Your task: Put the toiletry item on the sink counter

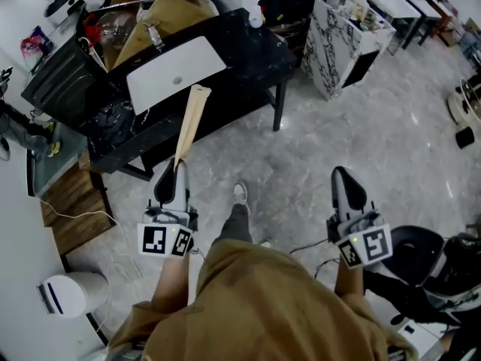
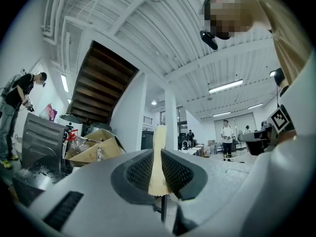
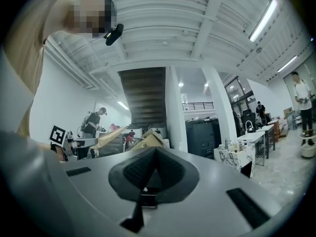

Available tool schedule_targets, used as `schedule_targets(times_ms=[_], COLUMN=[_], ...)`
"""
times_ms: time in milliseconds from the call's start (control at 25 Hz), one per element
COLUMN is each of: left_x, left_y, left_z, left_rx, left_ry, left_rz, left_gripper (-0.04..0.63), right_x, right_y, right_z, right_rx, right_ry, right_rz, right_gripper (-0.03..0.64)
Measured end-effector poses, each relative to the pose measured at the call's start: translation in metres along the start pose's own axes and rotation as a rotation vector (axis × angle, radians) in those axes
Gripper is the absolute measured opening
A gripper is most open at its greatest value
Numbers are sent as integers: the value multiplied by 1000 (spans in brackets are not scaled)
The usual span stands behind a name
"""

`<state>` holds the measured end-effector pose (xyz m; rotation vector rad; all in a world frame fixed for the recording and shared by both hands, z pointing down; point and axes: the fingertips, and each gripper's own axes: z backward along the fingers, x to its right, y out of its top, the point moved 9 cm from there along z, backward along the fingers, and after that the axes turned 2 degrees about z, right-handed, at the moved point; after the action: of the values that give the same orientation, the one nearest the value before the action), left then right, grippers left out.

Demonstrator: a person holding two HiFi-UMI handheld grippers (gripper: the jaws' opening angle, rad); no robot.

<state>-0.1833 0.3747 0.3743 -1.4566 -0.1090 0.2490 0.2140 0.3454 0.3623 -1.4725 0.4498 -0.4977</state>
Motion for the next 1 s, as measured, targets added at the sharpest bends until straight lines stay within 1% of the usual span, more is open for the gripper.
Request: schedule_targets(times_ms=[160, 280, 400, 720, 880, 1000], left_x=[-10, -24, -46, -125, -155, -169], left_y=[-13, -13, -13, -17, -25, -33], left_z=[-47, -96, -149, -277, -320, -342], left_rx=[-11, 4, 13, -19, -33, -41], left_ry=[-31, -62, -85, -128, -150, -166], left_rz=[32, 30, 32, 47, 64, 82], left_gripper=[40, 40, 40, 40, 40, 40], right_x=[20, 37, 54, 83, 88, 89], right_y=[-1, -1, 0, -2, -3, -4], right_z=[-27, -59, -105, -247, -303, -329], right_rx=[-15, -26, -36, -65, -80, -91], right_ry=[-34, -52, -64, -70, -63, -63], right_rz=[3, 12, 17, -5, 3, 10], right_gripper=[3, 3, 3, 3, 3, 3])
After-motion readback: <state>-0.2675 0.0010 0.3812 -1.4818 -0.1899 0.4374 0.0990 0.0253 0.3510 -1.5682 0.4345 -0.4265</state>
